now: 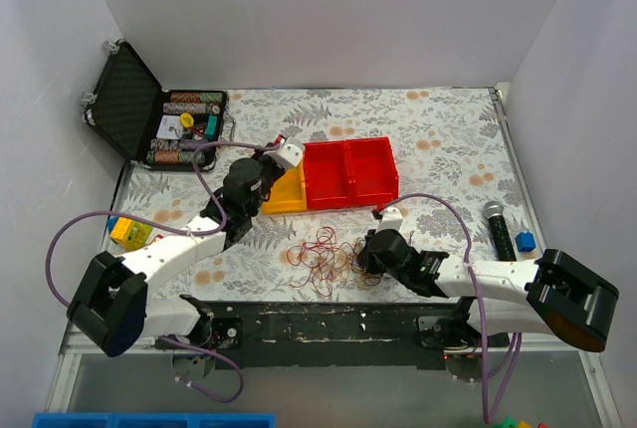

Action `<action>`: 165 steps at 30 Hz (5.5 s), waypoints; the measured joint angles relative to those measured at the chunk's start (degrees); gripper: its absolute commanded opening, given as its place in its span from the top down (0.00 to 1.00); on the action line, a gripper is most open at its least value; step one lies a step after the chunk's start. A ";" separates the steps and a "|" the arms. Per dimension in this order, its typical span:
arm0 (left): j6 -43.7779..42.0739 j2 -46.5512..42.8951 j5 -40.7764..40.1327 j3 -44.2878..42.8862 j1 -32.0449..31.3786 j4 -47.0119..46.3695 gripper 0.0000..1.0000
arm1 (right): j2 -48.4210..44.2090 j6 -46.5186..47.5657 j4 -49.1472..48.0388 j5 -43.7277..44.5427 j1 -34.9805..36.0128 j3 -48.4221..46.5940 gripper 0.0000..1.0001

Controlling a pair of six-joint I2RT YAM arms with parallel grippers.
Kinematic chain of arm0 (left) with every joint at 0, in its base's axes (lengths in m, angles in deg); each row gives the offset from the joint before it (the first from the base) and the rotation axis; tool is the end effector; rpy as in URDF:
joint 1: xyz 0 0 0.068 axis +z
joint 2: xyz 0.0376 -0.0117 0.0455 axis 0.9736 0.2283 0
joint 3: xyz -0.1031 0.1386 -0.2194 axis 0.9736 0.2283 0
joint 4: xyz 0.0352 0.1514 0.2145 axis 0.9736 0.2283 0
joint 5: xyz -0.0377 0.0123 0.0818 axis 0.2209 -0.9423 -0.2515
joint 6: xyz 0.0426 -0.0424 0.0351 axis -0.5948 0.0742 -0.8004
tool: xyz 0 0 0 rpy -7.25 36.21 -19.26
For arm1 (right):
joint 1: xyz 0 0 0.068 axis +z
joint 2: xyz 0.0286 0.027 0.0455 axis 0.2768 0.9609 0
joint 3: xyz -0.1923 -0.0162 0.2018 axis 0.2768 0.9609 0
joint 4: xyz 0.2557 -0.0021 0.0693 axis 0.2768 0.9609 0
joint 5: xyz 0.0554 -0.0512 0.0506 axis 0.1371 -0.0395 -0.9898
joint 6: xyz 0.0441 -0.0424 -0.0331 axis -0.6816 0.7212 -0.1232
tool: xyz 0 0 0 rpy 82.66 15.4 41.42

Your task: Untangle the cables

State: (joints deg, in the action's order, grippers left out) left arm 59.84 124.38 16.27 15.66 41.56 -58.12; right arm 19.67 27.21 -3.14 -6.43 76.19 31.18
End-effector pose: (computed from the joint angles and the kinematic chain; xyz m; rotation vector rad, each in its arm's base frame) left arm 0.2551 -0.1588 0.2788 0.2166 1.6711 -0.2577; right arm 0.1316 0.1831 0.1370 -0.1102 2.2411 0.5323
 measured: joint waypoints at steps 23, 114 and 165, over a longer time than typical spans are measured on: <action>11.56 26.47 -7.45 -17.70 2.99 19.47 1.00 | 0.96 -0.20 -1.53 -0.04 0.00 -0.02 0.99; 25.70 23.50 13.05 -26.14 5.88 35.74 0.22 | 2.80 -0.50 -4.33 -0.20 0.02 -0.17 0.99; 8.87 19.08 53.11 -11.72 0.55 54.95 1.00 | 3.89 -0.68 -2.71 -0.04 0.02 -1.70 0.99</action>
State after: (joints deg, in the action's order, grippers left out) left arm 68.71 143.46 69.38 3.94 42.11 -3.17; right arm 23.56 26.53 -5.85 -6.48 76.21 29.47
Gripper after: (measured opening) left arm 0.030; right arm 0.075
